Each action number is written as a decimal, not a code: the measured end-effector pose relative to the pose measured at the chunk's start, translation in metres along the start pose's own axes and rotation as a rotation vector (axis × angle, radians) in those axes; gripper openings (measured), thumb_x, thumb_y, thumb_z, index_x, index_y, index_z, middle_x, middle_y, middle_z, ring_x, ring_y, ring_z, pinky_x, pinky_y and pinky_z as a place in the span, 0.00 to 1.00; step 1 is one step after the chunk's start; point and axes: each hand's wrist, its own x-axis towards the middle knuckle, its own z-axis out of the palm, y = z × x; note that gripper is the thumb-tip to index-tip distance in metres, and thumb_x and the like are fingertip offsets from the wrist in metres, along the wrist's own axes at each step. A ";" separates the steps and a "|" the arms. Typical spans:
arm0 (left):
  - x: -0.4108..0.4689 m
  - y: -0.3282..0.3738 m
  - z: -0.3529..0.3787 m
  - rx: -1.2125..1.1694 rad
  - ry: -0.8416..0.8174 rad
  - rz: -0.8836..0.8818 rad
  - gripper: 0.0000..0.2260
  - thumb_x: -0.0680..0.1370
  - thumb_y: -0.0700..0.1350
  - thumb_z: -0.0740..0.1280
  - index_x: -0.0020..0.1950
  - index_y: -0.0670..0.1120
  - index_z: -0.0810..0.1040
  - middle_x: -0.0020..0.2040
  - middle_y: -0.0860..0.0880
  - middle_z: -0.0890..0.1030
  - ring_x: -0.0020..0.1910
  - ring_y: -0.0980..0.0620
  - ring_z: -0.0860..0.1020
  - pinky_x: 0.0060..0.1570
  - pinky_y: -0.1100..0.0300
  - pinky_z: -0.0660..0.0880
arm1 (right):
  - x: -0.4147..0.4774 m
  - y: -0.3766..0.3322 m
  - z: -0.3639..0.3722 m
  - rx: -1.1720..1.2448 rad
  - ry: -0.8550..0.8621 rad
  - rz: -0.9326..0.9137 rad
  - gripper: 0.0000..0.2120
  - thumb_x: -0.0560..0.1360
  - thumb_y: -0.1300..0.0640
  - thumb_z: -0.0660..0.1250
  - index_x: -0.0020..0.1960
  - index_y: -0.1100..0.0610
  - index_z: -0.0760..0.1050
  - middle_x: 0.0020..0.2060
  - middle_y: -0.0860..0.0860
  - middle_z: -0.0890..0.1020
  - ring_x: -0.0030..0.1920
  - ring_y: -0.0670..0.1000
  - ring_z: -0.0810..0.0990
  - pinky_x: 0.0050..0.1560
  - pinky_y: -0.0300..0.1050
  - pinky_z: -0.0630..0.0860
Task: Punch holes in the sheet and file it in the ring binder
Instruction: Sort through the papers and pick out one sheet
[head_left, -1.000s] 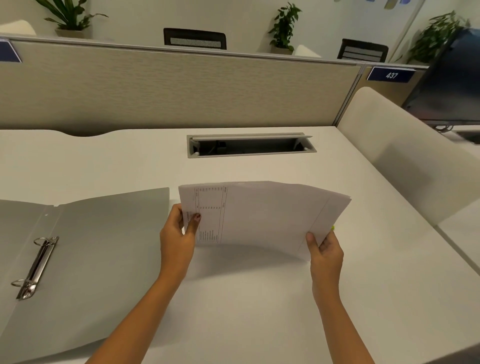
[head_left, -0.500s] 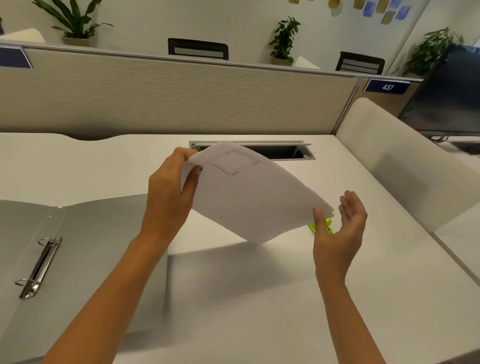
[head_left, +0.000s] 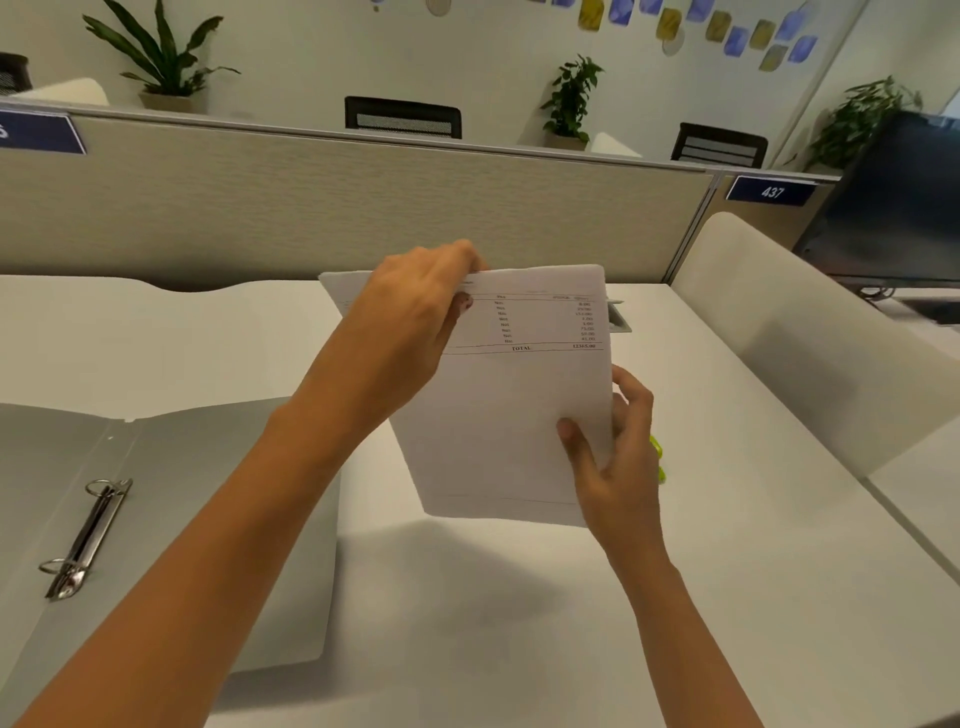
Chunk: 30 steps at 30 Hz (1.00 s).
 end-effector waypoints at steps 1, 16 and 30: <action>0.001 0.002 -0.001 0.011 0.009 0.013 0.06 0.77 0.37 0.61 0.53 0.42 0.74 0.45 0.44 0.81 0.41 0.46 0.74 0.45 0.58 0.69 | -0.001 0.002 0.002 -0.017 0.019 0.012 0.22 0.77 0.61 0.66 0.68 0.53 0.63 0.55 0.50 0.79 0.51 0.33 0.77 0.40 0.22 0.72; -0.042 -0.011 0.043 -0.388 0.282 -0.432 0.39 0.77 0.50 0.68 0.77 0.42 0.45 0.79 0.44 0.46 0.78 0.50 0.49 0.75 0.58 0.54 | -0.007 0.021 0.004 0.042 0.227 0.071 0.08 0.78 0.54 0.64 0.56 0.54 0.70 0.52 0.52 0.80 0.51 0.54 0.78 0.46 0.30 0.78; -0.084 0.014 0.081 -0.746 0.298 -0.844 0.10 0.82 0.48 0.56 0.58 0.44 0.71 0.54 0.53 0.79 0.48 0.55 0.80 0.46 0.63 0.81 | -0.020 0.042 0.019 0.215 0.298 0.234 0.11 0.77 0.59 0.66 0.59 0.52 0.72 0.56 0.50 0.81 0.55 0.47 0.79 0.50 0.27 0.75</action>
